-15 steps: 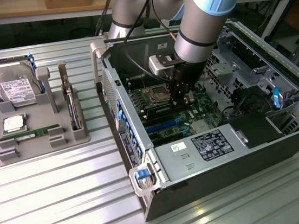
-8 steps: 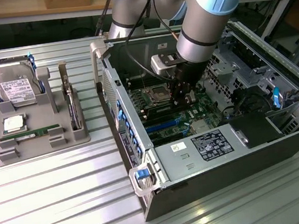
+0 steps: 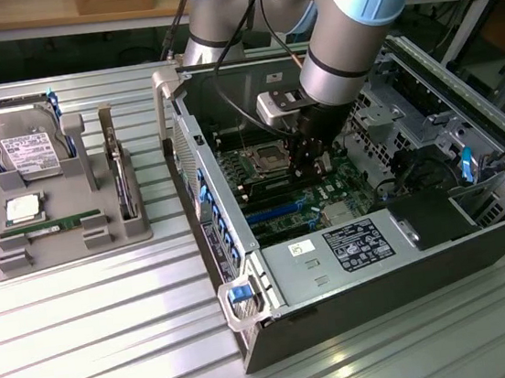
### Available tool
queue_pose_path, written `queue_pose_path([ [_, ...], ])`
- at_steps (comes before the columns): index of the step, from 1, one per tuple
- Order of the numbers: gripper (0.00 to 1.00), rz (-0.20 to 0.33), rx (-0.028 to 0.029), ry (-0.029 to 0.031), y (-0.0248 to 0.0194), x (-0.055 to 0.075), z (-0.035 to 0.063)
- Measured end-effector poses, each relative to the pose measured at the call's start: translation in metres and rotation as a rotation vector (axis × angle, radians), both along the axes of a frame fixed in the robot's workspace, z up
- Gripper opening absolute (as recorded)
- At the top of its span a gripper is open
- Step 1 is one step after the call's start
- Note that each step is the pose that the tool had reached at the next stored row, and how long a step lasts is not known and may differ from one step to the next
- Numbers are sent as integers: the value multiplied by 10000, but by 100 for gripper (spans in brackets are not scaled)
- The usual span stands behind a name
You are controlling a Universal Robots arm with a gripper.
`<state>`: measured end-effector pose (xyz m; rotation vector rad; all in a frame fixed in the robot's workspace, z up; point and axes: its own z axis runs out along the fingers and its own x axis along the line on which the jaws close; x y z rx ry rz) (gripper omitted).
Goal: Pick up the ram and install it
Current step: 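Insert the ram into the slot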
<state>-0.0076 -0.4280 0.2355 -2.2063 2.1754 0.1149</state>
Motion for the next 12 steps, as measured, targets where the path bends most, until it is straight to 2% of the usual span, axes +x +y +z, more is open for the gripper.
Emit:
queue_pose_path([
  [9,13,0,0,0,1,0,0],
  [12,13,0,-1,0,24,0,-1],
])
